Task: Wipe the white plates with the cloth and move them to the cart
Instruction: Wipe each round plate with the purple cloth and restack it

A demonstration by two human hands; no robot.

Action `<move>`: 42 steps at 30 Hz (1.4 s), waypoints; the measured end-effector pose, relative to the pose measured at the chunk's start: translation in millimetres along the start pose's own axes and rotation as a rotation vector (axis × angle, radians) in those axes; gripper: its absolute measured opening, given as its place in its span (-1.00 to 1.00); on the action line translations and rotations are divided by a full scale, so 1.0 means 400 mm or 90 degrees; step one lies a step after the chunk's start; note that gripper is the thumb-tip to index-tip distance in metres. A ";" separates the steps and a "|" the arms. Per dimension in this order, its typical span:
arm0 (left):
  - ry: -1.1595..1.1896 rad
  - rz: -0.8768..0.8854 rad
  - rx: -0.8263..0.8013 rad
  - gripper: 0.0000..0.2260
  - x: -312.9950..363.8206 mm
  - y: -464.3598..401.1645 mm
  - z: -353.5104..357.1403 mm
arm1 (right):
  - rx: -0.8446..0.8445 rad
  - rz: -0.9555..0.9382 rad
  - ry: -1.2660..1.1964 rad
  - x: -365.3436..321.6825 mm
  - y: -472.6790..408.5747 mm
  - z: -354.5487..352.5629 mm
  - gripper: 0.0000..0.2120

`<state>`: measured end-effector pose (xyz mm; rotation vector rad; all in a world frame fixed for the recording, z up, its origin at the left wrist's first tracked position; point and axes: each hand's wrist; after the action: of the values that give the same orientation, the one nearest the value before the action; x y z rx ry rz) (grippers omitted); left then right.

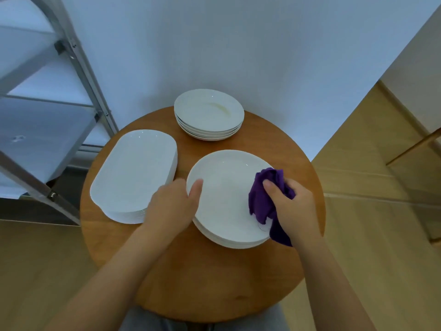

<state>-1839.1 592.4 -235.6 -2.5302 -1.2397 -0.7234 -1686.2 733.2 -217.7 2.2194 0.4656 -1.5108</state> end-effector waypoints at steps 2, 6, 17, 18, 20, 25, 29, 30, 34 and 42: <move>-0.001 -0.008 0.007 -0.65 0.009 -0.070 -0.048 | 0.013 0.028 -0.089 -0.008 -0.016 -0.003 -0.94; 0.213 -0.099 -0.036 -0.74 0.043 -0.245 -0.103 | 0.008 0.029 -0.159 -0.038 -0.065 0.013 -0.95; 0.412 -0.325 -0.079 -0.69 0.045 -0.516 -0.016 | -0.079 -0.002 -0.139 -0.057 -0.160 0.084 -0.94; 0.395 -0.330 -0.074 -0.73 0.042 -0.527 -0.009 | -0.081 0.004 -0.136 -0.054 -0.161 0.084 -0.94; 0.368 -0.346 -0.079 -0.79 0.037 -0.541 -0.004 | -0.083 0.012 -0.133 -0.046 -0.163 0.082 -0.93; 0.325 -0.357 -0.099 -0.80 0.028 -0.565 -0.011 | -0.075 0.037 -0.113 -0.031 -0.160 0.082 -0.87; 0.411 -0.355 -0.033 -0.95 0.030 -0.563 -0.018 | -0.078 0.044 -0.114 -0.021 -0.148 0.078 -0.87; 0.447 -0.344 -0.013 -0.94 0.031 -0.562 -0.019 | -0.074 0.049 -0.121 -0.020 -0.146 0.076 -0.87; 0.563 -0.282 0.053 -0.66 0.035 -0.551 -0.028 | -0.065 0.074 -0.189 -0.027 -0.135 0.070 -0.88; 0.638 -0.175 0.076 -0.90 0.075 -0.391 -0.064 | 0.003 0.164 -0.351 -0.055 -0.086 0.044 -0.91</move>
<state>-1955.2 698.3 -199.6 -1.4927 -1.1531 -1.6266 -1724.9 753.0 -207.8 1.6777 0.0026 -1.8704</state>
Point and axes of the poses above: each hand's wrist, its own y-axis away from the middle knuckle, its own z-axis out of the palm, x = y × z, and after that the axes turned 5 degrees about z, right-handed
